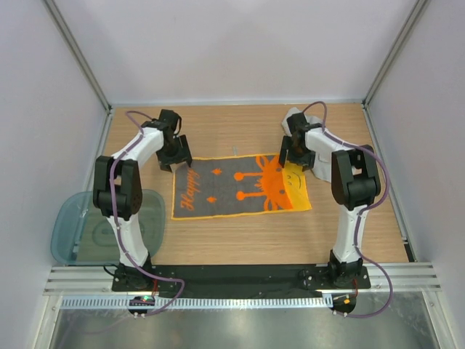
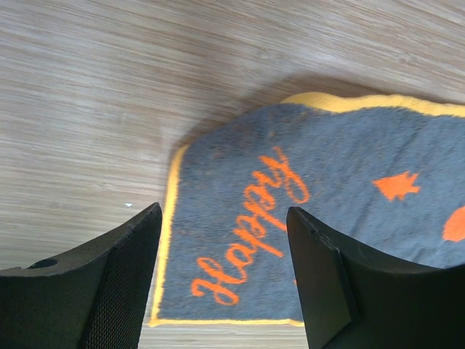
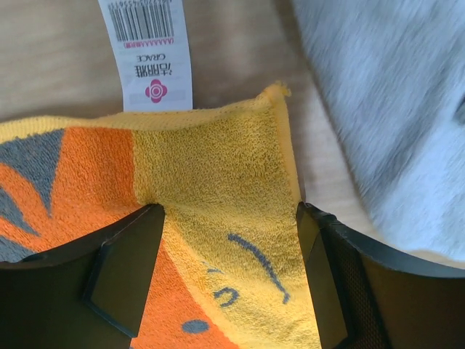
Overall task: Roll the towels
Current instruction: Flatten the towel
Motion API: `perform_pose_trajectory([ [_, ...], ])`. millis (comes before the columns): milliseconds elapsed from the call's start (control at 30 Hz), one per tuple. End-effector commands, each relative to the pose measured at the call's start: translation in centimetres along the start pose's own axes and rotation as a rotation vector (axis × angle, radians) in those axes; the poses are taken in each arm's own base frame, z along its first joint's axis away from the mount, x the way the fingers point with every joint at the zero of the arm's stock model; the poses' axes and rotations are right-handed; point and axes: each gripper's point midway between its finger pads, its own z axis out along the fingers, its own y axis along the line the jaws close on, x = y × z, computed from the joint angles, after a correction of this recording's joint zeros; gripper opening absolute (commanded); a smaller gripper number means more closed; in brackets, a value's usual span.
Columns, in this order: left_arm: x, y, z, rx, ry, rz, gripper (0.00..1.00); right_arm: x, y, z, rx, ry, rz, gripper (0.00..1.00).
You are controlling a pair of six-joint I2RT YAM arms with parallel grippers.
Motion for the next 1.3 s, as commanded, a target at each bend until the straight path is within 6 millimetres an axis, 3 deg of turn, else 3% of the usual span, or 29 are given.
perform_pose_trajectory([
  [0, -1.3, 0.6, 0.0, -0.010, -0.032, -0.015, 0.71, -2.8, -0.1, 1.2, -0.010, -0.038, -0.006, 0.80],
  [100, -1.4, 0.8, 0.6, -0.010, -0.023, -0.024, 0.70, -2.2, 0.3, 1.2, -0.041, -0.023, -0.013, 0.79],
  [167, -1.4, 0.9, 1.0, -0.014, -0.020, -0.032, 0.70, -2.3, 0.6, 0.2, -0.068, -0.043, 0.000, 0.79],
  [233, -1.4, 0.6, 1.6, -0.005, -0.008, -0.037, 0.72, -1.0, 0.1, -0.3, -0.074, -0.032, 0.004, 0.79],
  [267, -1.3, 0.6, 1.8, -0.005, -0.005, -0.040, 0.73, -1.4, 0.3, -1.6, -0.094, -0.064, 0.014, 0.79],
  [300, -1.1, 0.6, 2.4, -0.008, 0.005, -0.042, 0.74, -0.1, -0.1, -1.5, -0.098, -0.041, 0.015, 0.79],
  [367, -0.8, -0.3, 2.8, 0.040, 0.028, -0.051, 0.73, 0.0, 0.0, -3.3, -0.130, -0.074, 0.022, 0.79],
  [433, -0.6, -0.4, 3.4, 0.049, 0.038, -0.056, 0.68, 1.5, 0.0, -3.8, -0.146, -0.057, 0.016, 0.79],
  [467, -0.5, -0.6, 3.6, 0.059, 0.045, -0.057, 0.63, 1.8, -0.1, -4.1, -0.149, -0.058, 0.016, 0.79],
  [500, -0.5, -0.7, 3.7, 0.067, 0.049, -0.060, 0.50, 2.3, -0.3, -4.6, -0.154, -0.061, 0.015, 0.80],
  [567, -0.2, -1.3, 4.0, 0.095, 0.067, -0.062, 0.34, 2.9, -0.4, -4.9, -0.158, -0.058, 0.009, 0.80],
  [600, -0.2, -1.6, 3.8, 0.107, 0.064, -0.061, 0.14, 3.3, -0.6, -5.2, -0.156, -0.057, 0.008, 0.80],
  [633, -0.1, -1.8, 3.8, 0.117, 0.059, -0.056, 0.07, 3.4, -0.8, -5.2, -0.152, -0.057, 0.007, 0.80],
  [700, -1.0, -2.4, 2.4, 0.141, 0.003, -0.039, 0.00, 3.8, -1.0, -5.4, -0.151, -0.058, 0.003, 0.80],
  [867, -2.4, -3.0, -2.0, 0.139, -0.152, 0.024, 0.00, 4.4, -1.3, -5.4, -0.144, -0.048, -0.002, 0.80],
  [1000, -2.9, -1.3, -4.0, 0.017, -0.259, 0.054, 0.01, 4.7, -1.3, -5.3, -0.145, -0.043, -0.007, 0.80],
  [1133, -2.7, -0.4, -3.9, -0.035, -0.275, 0.046, 0.21, 5.0, -1.1, -5.3, -0.147, -0.036, -0.014, 0.80],
  [1167, -2.6, -0.2, -3.7, -0.045, -0.270, 0.043, 0.39, 5.1, -1.1, -5.4, -0.148, -0.032, -0.016, 0.80],
  [1200, -2.5, 0.0, -3.6, -0.055, -0.261, 0.041, 0.69, 5.0, -1.1, -5.5, -0.148, -0.035, -0.019, 0.80],
  [1267, -2.1, 0.8, -3.1, -0.097, -0.247, 0.031, 1.00, 5.3, -1.2, -5.7, -0.146, -0.032, -0.025, 0.80],
])
